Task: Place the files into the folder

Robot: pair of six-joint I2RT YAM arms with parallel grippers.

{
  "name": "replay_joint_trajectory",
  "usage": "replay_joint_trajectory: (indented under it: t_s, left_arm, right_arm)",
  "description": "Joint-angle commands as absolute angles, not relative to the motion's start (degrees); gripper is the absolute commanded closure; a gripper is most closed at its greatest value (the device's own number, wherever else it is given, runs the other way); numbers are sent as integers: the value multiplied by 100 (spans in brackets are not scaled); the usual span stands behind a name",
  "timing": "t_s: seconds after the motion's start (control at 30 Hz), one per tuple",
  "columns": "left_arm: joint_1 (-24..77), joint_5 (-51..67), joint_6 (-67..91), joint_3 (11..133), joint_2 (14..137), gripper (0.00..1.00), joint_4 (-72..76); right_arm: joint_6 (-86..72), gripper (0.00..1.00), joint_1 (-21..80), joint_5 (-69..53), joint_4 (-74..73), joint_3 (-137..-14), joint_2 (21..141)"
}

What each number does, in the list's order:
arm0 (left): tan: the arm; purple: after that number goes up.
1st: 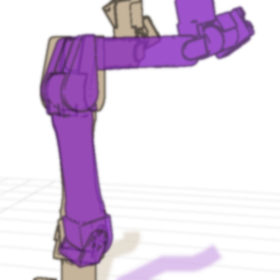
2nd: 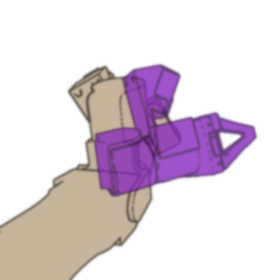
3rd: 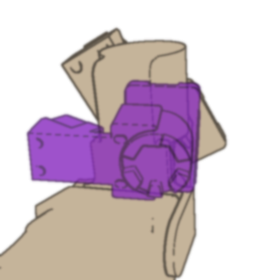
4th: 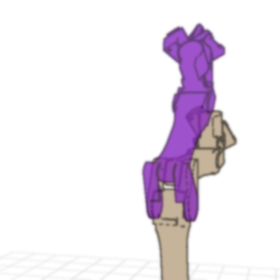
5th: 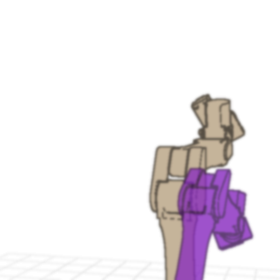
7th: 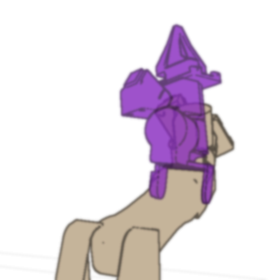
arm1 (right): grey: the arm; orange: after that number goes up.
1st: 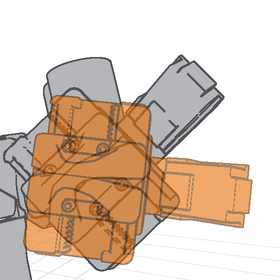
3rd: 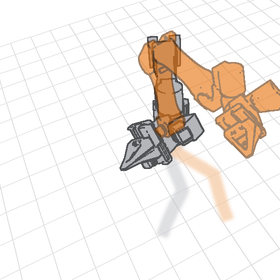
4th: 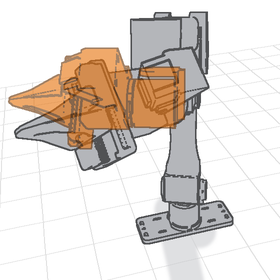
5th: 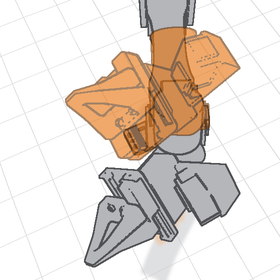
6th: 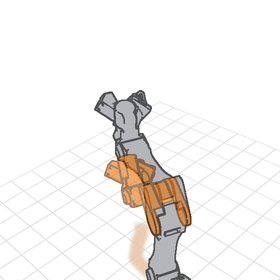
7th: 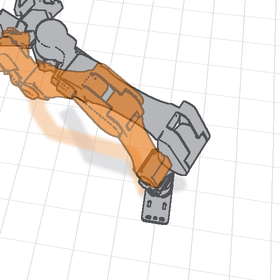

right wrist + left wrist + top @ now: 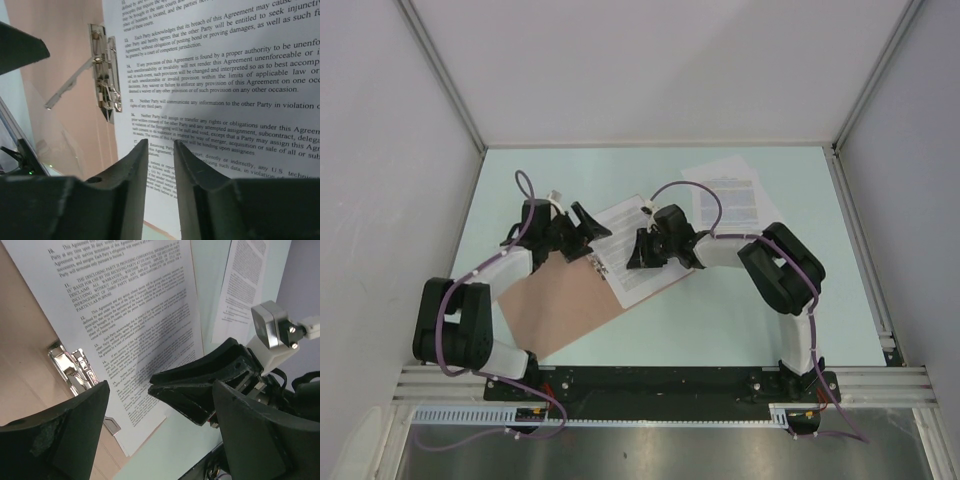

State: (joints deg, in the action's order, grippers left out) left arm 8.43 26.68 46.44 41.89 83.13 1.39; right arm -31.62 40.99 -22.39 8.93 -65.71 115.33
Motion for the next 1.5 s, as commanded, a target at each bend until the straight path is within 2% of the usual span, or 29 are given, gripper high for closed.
replay_joint_trajectory:
  t_s: [0.0, 0.03, 0.13, 0.23, 0.3, 0.33, 0.5, 0.53, 0.7, 0.83, 1.47]
  left_arm:
    - [528, 2294, 4184, 4798, 7971, 9, -684]
    - [458, 2268, 4218, 4938, 7980, 9, -851]
    - [316, 2075, 4306, 5149, 8173, 7, -1098]
    - [316, 2109, 4333, 5326, 8585, 9, -1247]
    - [316, 2092, 4350, 5318, 8753, 10, -1239]
    - [316, 2109, 4377, 5274, 8841, 10, -1213]
    - [316, 1960, 4316, 5177, 8921, 11, -1169]
    - [316, 1943, 4281, 5168, 8930, 11, -1169]
    - [316, 1828, 4201, 5133, 8991, 11, -1230]
    - [316, 1670, 4175, 4993, 8991, 11, -1152]
    - [325, 1582, 4104, 4913, 9044, 12, -1099]
  right_arm:
    - [-3839, 61, 4227, -1584, 652, -6732, 10847]
    - [-4015, 51, 4262, -1304, 572, -6732, 10654]
    - [-4998, 30, 4359, -1457, 869, -6732, 10661]
    - [-6158, 28, 4438, -1818, 1510, -6732, 10950]
    - [-6772, 31, 4500, -1811, 1887, -6741, 11065]
    - [-6933, 38, 4509, -1784, 1951, -6750, 11135]
    - [-7374, 45, 4631, -1705, 2170, -6838, 11434]
    - [-7409, 52, 4649, -1696, 2180, -6855, 11469]
    - [-7532, 56, 4720, -1740, 2206, -7031, 11794]
    - [-7611, 65, 4755, -1801, 2329, -7110, 11953]
    - [-7691, 76, 4931, -1899, 2189, -7189, 12006]
